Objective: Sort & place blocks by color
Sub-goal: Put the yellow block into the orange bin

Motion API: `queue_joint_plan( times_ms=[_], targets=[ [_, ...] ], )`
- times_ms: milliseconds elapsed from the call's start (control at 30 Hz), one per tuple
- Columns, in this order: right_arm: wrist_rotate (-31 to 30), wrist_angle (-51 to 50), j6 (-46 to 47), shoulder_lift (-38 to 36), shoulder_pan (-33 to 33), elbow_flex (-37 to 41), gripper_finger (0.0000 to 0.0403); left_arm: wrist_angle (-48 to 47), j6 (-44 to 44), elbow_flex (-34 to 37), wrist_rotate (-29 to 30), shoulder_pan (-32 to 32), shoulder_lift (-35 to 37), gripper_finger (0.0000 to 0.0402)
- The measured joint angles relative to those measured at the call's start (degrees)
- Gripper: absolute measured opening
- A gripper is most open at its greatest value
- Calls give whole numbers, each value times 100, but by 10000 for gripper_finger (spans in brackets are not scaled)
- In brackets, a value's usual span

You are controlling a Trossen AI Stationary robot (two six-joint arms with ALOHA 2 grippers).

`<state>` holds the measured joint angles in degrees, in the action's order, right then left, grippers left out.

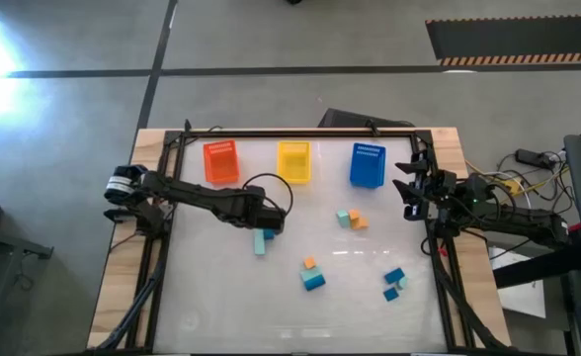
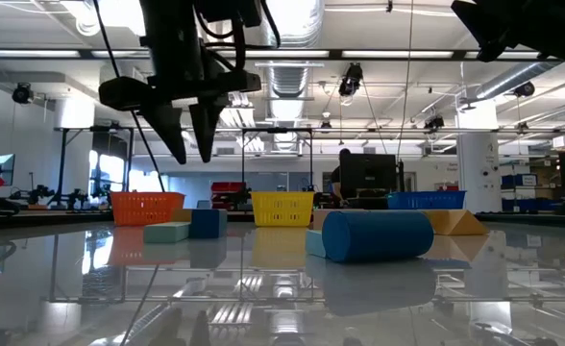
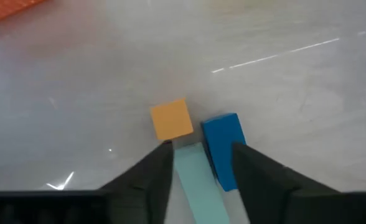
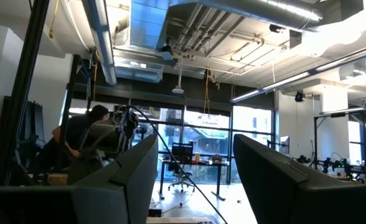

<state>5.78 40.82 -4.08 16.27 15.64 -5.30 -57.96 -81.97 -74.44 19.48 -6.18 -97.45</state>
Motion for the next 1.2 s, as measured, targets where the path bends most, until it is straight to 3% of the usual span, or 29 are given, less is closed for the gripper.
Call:
queue_joint_plan(
  times_ms=[233, 733, 1200],
  targets=[
    [0, -2, -1, 0, 0, 0, 201, 488, -63, 494, 44, 93, 1, 222],
    [0, -26, -2, 2, 0, 0, 201, 1303, -32, 1261, 190, 324, 0, 226],
    [2, -44, -2, 2, 0, 0, 201, 1712, -20, 1510, 212, 324, 0, 226]
  ],
)
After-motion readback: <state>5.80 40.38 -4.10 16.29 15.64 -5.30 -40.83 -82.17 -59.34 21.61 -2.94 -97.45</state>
